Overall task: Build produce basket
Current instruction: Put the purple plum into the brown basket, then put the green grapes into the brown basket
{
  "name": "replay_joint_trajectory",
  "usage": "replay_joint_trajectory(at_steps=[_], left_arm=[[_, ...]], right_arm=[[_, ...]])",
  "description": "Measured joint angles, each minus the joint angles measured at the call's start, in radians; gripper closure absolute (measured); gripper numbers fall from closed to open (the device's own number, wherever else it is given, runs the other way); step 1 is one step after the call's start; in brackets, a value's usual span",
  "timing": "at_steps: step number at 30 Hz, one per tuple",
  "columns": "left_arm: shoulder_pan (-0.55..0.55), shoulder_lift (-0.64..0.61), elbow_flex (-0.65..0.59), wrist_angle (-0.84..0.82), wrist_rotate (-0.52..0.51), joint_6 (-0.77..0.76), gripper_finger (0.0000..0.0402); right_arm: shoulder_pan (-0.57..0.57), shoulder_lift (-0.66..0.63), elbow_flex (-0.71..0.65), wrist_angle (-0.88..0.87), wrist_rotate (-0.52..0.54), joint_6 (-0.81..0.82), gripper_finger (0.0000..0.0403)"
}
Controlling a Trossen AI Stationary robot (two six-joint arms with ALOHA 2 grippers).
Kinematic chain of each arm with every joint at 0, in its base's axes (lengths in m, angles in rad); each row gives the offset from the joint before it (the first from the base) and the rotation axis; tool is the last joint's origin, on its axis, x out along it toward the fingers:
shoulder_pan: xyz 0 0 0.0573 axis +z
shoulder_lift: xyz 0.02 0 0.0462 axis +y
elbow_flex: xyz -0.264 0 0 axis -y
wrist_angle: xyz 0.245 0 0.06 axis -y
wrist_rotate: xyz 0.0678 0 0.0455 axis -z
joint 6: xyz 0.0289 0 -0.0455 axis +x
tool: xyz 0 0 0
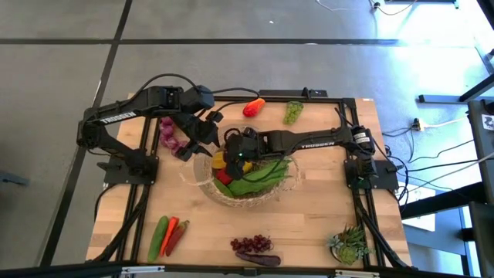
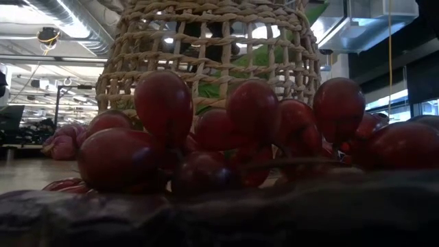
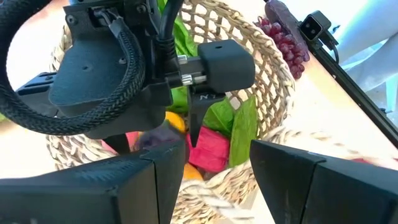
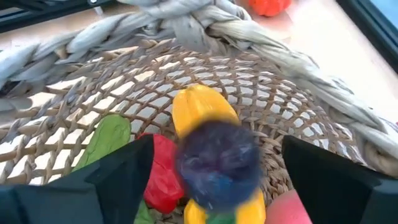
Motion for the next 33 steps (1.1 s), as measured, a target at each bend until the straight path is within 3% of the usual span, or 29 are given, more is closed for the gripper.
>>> replay_joint_trajectory(at_steps=[5, 16, 22, 33], left_arm=[[0.0, 0.0, 0.0, 0.0, 0.0, 0.0, 0.023], [0.0, 0.0, 0.0, 0.0, 0.0, 0.0, 0.023], [0.0, 0.0, 0.0, 0.0, 0.0, 0.0, 0.023], [0.0, 0.0, 0.0, 0.001, 0.0, 0.0, 0.023]], right_arm=[[0.0, 0.0, 0.0, 0.0, 0.019, -0.024, 0.0008], [0.0, 0.0, 0.024, -0.005, 0.012, -0.005, 0.002], [0.001, -0.001, 0.123, -0.083, 0.002, -0.049, 0.0021], [0.002, -0.002, 0.32, -0.279, 0.122, -0.053, 0.0021]])
